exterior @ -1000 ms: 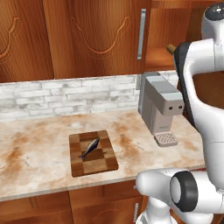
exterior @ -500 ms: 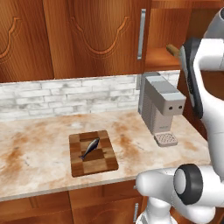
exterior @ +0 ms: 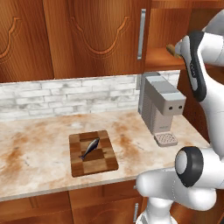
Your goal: Open the cabinet, retrieve the rolling pin, and place it next to the meat on the cutting board to prepare for tenderizing.
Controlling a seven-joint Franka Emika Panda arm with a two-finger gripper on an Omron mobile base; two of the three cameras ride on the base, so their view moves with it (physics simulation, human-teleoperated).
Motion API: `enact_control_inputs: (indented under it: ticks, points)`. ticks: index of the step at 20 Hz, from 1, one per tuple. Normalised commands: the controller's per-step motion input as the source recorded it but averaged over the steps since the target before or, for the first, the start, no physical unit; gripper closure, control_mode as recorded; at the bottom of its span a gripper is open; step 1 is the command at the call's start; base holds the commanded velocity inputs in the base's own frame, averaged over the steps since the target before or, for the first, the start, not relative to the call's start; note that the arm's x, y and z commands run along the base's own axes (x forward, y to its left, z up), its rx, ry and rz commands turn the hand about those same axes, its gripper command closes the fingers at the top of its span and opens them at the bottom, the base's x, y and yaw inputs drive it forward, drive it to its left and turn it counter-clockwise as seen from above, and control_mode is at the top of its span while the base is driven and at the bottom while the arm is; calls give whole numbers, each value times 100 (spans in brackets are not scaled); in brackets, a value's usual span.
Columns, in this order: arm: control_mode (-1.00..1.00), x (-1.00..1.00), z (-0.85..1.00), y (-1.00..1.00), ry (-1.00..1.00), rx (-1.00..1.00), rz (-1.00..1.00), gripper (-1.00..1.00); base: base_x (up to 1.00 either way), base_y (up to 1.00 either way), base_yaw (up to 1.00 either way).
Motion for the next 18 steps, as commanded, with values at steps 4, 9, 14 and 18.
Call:
enact_control_inputs:
  ticks: [4,9,14,18]
  points:
    - [-100,59,-7,2,0,0,20,-100,0,0,0]
    - [-100,54,-1,0,0,0,14,-100,0,0,0]
    - [-100,45,0,0,0,0,2,-100,0,0,0]
    - [-100,39,0,0,0,0,-1,-100,0,0,0]
